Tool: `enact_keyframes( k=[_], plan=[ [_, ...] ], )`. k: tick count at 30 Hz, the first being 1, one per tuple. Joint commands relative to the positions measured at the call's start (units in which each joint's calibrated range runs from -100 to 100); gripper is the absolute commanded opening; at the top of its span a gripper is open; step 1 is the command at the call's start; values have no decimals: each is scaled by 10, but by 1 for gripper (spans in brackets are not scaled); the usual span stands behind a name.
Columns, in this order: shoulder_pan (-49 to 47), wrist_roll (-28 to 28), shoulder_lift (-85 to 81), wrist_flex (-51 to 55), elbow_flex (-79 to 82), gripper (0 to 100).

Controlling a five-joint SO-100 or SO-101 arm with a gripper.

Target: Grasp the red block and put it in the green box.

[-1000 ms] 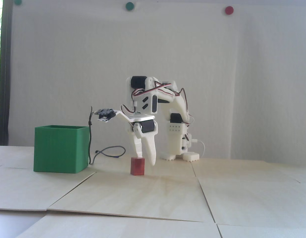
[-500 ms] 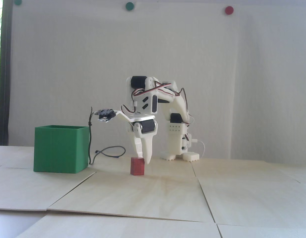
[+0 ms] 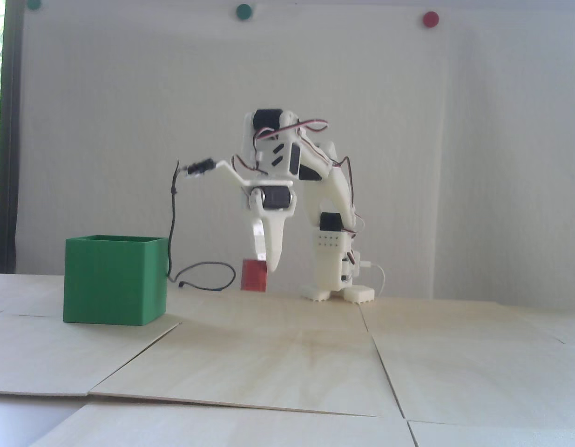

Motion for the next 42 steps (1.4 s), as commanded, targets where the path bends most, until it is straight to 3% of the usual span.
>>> enact_keyframes(
  k=[1,11,18,23,31,35,38,42],
  plan=[
    [11,-38,-183,18,-32,2],
    [91,-88,-261,-19,-54,2],
    [152,-84,-225,-231,-75,2],
    [167,-39,-153,-386,-81,2],
    [202,10,-115,-531,-81,2],
    [208,47,-114,-508,-75,2],
    [203,84,-122,-354,-81,2],
    [178,92,-123,-198,-86,2]
  ],
)
